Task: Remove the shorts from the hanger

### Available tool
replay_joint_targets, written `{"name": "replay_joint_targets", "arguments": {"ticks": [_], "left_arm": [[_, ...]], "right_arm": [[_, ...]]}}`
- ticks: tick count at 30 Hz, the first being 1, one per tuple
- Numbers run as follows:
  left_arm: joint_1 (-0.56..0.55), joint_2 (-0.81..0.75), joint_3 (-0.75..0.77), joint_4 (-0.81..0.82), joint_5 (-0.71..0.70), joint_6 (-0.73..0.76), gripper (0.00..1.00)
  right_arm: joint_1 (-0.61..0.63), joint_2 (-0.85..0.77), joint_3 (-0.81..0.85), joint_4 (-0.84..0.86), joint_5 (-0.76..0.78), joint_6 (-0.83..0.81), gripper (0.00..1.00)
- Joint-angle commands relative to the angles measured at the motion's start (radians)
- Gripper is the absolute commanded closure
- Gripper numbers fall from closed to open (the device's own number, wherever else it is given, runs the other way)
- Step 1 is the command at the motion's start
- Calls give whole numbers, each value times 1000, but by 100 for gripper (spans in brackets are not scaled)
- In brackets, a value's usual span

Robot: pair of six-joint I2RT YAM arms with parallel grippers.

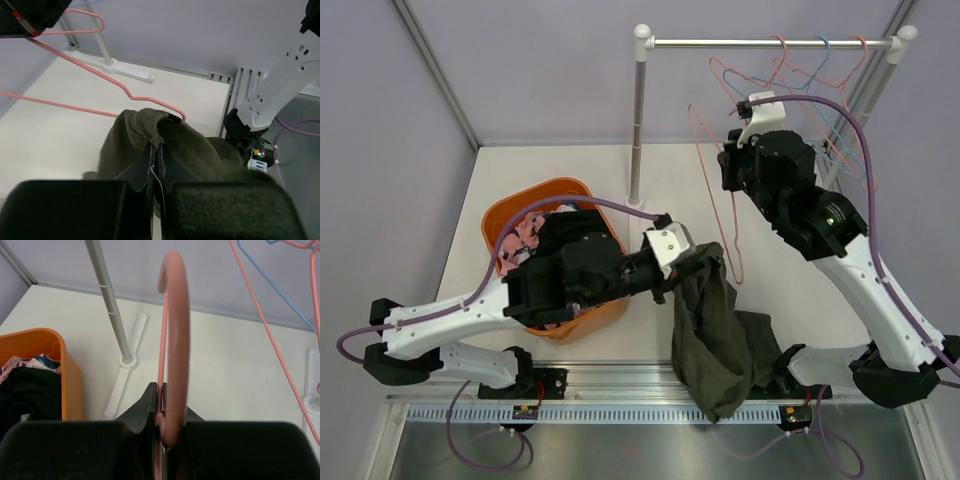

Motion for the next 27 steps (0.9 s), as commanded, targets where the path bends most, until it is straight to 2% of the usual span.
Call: {"name": "replay_joint_targets", "arguments": {"ticks": [1, 3, 4, 6, 7, 11, 15, 21, 24, 27], "left_arm": [[13, -50, 89, -8, -272, 74, 100], [19, -56, 141, -5, -417, 115, 100], [26, -54, 172, 5, -534, 175, 100], [46, -41, 293, 36, -615, 242, 100], [49, -36, 331, 98, -664, 332, 100], [50, -8, 587, 246, -670, 531, 100], [50, 36, 751, 373, -651, 681, 100], [50, 39, 772, 515, -647, 807, 100], [52, 22, 714, 519, -669, 804, 100], [67, -7, 602, 469, -686, 723, 100]], "right_arm": [[-44, 85, 168, 13, 49, -21, 100], [-58, 116, 199, -9, 25, -7, 100], [-59, 118, 204, -7, 12, -4, 100], [-59, 110, 204, -10, 0, 9, 100], [-59, 108, 202, -13, -15, 12, 100], [-59, 84, 195, -29, -38, 21, 100], [-59, 56, 182, -36, -51, 24, 100], [-59, 30, 176, -47, -63, 23, 100], [-59, 21, 173, -50, -60, 19, 100], [-59, 6, 159, -47, -61, 19, 100]]}}
